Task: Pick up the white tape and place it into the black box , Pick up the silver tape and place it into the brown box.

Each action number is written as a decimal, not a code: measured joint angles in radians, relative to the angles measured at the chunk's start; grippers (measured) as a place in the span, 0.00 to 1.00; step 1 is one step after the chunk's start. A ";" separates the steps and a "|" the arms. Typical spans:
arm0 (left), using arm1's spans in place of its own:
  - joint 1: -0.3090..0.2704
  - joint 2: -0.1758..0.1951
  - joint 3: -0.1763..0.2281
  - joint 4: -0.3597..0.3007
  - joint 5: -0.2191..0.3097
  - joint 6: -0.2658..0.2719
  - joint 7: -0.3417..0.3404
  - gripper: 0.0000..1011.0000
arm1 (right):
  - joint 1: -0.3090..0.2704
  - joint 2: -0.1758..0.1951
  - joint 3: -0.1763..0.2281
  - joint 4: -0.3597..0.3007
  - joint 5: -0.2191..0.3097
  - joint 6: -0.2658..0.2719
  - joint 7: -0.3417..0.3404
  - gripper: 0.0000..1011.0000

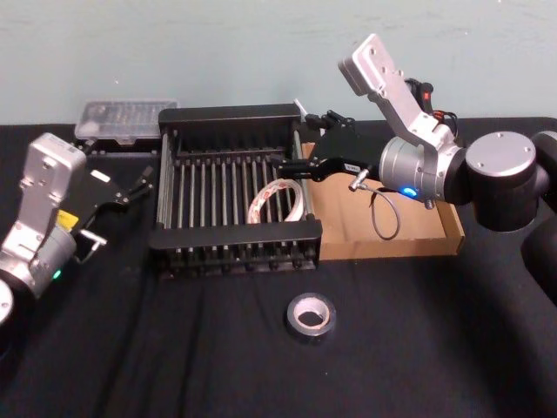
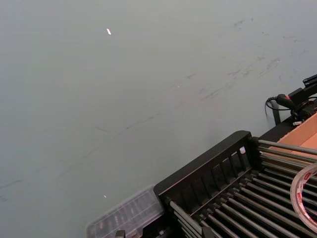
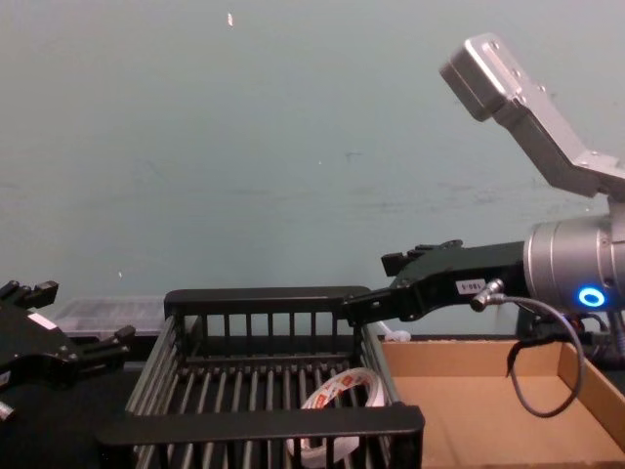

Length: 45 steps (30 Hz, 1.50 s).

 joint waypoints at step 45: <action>0.000 0.000 0.000 0.000 0.000 0.000 0.000 0.99 | -0.326 0.311 0.105 -0.468 0.131 0.120 0.013 0.99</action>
